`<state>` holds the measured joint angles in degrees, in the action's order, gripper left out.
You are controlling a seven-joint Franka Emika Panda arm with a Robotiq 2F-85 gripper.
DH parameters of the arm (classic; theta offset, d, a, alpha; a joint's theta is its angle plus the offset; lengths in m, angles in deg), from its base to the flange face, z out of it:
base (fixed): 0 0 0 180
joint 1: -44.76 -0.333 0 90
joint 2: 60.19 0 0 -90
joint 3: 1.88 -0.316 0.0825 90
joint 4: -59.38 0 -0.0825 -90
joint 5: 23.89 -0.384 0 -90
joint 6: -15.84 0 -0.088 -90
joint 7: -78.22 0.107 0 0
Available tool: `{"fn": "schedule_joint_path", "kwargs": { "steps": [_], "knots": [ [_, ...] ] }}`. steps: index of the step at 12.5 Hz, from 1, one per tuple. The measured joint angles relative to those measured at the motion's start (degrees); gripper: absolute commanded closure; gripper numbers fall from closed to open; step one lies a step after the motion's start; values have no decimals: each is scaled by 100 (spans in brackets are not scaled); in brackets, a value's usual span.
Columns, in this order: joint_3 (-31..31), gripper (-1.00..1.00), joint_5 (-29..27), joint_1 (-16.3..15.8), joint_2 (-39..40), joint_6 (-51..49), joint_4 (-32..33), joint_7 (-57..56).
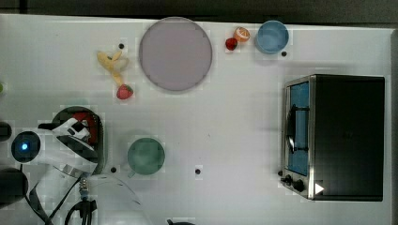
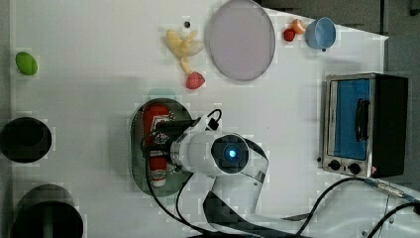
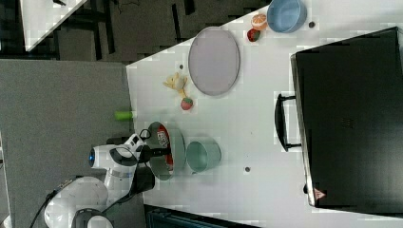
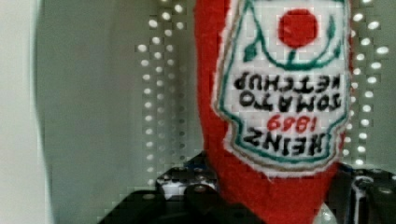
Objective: Pick ketchup from strainer and place it on the table
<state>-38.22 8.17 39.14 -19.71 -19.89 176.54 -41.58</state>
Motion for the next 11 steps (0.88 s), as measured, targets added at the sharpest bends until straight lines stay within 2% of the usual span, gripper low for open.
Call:
{"fn": "schedule_joint_path", "kwargs": {
  "steps": [4,6,9,11],
  "knots": [
    [-73,-21,-120,15,-207,-123,-22,15],
    [-140,-21,-355,54,-632,-453,90,15],
    [-551,-21,-1417,393,-1693,-836,123,53],
    [-713,-21,-1641,480,-2260,-1421,-224,53]
  ]
}}
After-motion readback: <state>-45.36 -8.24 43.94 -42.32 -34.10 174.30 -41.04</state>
